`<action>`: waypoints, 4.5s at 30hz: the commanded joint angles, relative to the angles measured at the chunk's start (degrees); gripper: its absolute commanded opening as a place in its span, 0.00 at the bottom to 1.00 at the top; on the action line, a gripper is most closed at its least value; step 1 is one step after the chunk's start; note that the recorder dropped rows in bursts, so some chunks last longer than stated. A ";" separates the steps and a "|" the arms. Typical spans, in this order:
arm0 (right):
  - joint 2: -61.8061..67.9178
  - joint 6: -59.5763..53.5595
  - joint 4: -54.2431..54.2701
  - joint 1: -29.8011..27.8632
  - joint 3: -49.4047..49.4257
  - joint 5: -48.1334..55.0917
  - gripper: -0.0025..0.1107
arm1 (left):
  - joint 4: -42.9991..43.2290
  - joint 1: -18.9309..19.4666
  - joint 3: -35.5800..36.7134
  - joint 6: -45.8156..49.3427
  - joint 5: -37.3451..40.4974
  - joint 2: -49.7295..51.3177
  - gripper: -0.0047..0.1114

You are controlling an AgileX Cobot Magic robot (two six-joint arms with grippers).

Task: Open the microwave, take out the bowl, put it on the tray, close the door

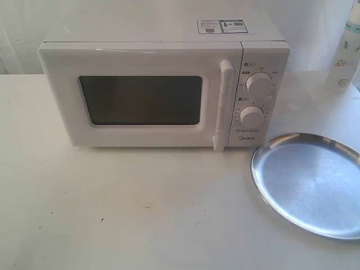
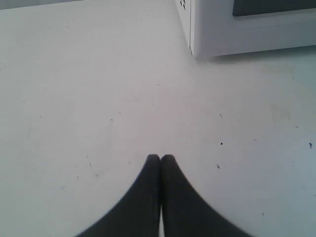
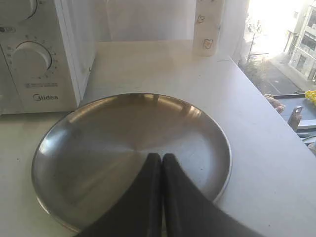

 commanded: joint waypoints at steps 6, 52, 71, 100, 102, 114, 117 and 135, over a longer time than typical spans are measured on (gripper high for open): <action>-0.32 0.26 0.40 -0.48 0.26 -12.12 0.02 | -0.46 -0.17 -0.16 0.00 0.09 -0.12 0.04; 104.43 15.30 -50.49 3.78 -26.51 -89.05 0.60 | -0.46 -0.17 -0.16 0.00 0.09 -0.12 0.04; 114.49 3.82 -47.54 17.96 -43.87 -72.28 0.02 | -0.46 -0.17 -0.16 0.00 0.09 -0.12 0.04; 91.25 54.71 -99.95 17.65 -37.31 -55.87 0.25 | -0.46 -0.17 -0.16 0.00 0.09 -0.12 0.04; 90.22 54.00 -99.95 17.65 -35.59 -67.63 0.25 | -0.46 -0.17 -0.16 0.00 0.09 -0.12 0.04; 75.63 30.18 -91.07 17.73 -35.12 -80.91 0.02 | -0.46 -0.17 -0.16 0.00 0.09 -0.12 0.04; 69.88 20.65 -60.53 17.73 -35.12 -67.07 0.02 | -0.46 -0.17 -0.16 0.00 0.09 -0.12 0.04; 85.12 2.30 -50.61 17.94 -35.12 -54.14 0.02 | -0.46 -0.17 -0.16 0.00 0.09 -0.12 0.04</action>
